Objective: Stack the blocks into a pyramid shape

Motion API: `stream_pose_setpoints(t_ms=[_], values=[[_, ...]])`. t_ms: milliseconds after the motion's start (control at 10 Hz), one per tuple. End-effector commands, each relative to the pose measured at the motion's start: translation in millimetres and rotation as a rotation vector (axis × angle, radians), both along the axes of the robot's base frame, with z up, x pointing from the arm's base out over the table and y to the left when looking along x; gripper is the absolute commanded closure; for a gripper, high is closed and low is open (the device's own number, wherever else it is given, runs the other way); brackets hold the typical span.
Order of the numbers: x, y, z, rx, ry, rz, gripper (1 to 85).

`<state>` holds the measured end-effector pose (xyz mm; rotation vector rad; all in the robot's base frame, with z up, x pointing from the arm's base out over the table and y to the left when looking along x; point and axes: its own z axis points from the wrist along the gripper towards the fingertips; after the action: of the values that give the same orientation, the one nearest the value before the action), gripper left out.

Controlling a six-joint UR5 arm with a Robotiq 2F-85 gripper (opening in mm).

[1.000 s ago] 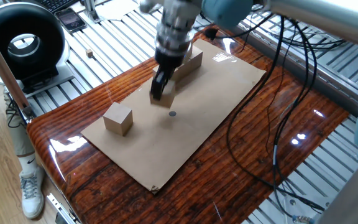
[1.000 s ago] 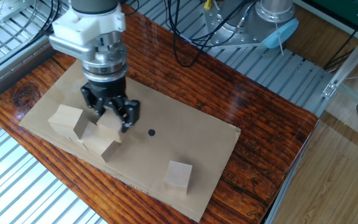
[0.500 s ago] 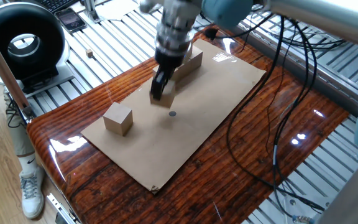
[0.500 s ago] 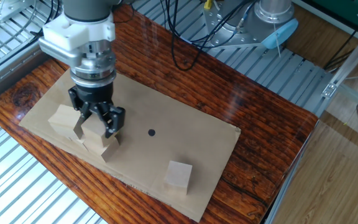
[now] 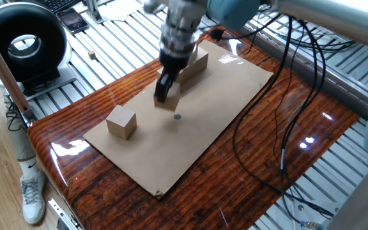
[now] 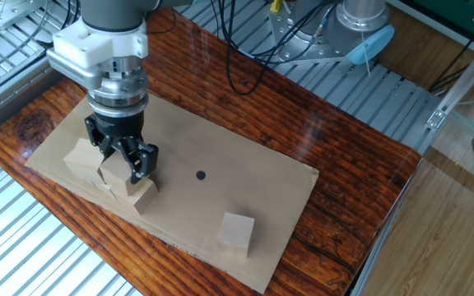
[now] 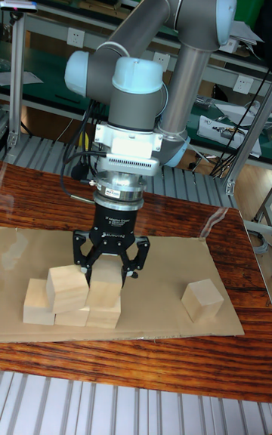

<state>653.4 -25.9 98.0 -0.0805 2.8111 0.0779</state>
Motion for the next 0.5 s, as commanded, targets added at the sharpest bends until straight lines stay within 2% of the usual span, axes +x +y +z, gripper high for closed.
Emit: stream_pose_setpoints(t_ms=[0,200,300,400], values=[[5.4,-6.3,0.5,-0.01,-0.014,-0.011,85.0],[7.1,-6.2,-0.8,-0.012,-0.016,0.0,82.7],[6.8,-1.4,-2.1,0.005,-0.013,0.018,60.3],[6.1,-0.4,-3.2,0.008,-0.009,0.024,46.3]])
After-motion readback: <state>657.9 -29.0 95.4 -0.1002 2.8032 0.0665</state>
